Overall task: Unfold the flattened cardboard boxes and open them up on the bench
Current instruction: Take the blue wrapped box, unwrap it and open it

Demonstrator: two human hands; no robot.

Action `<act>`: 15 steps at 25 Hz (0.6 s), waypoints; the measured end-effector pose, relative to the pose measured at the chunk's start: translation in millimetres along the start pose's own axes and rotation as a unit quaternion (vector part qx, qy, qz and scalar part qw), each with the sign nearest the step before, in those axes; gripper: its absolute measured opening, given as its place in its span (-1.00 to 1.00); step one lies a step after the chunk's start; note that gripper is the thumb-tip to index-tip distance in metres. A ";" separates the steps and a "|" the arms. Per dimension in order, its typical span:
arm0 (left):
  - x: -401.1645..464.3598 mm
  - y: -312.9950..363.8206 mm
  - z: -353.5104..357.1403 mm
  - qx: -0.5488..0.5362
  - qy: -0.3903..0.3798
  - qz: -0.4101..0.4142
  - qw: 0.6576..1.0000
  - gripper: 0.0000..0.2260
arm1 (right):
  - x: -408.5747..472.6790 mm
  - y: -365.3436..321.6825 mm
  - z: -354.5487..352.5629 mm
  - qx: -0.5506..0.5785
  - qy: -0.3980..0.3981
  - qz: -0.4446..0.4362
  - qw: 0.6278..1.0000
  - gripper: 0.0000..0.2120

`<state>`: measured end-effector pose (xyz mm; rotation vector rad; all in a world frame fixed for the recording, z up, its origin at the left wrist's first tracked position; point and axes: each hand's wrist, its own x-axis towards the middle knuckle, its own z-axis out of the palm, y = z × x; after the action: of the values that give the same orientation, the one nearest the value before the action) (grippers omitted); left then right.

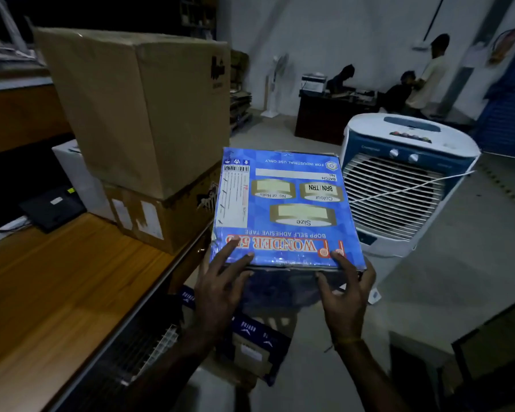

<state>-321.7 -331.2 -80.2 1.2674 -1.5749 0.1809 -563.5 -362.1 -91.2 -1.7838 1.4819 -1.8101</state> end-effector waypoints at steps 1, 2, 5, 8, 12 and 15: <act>4.1 6.6 -2.3 0.005 0.011 0.001 1.000 -0.74 | 2.2 -6.5 -2.9 0.010 0.009 -0.004 1.000 -0.52; 4.6 14.1 -5.9 0.012 0.017 0.004 1.000 -0.75 | 1.1 -12.7 -8.1 0.017 0.018 -0.006 1.000 -0.55; -11.9 41.4 -22.8 0.028 0.016 -0.001 0.999 -0.74 | -12.1 -28.4 -32.7 0.037 0.030 -0.022 0.999 -0.60; -48.1 82.8 -52.7 0.040 0.024 -0.031 0.998 -0.73 | -34.7 -46.0 -67.3 0.051 0.006 -0.034 0.998 -0.60; -75.7 136.4 -102.9 0.063 0.055 -0.082 0.993 -0.71 | -52.4 -87.6 -103.1 0.083 -0.013 -0.058 0.995 -0.61; -89.0 162.0 -145.4 0.090 0.095 -0.101 0.986 -0.71 | -60.6 -123.4 -109.7 0.113 -0.039 -0.072 0.990 -0.60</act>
<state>-369.1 -111.2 -12.0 1.4953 -1.2818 0.3113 -580.7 -205.0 -14.1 -1.8643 1.0960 -1.8647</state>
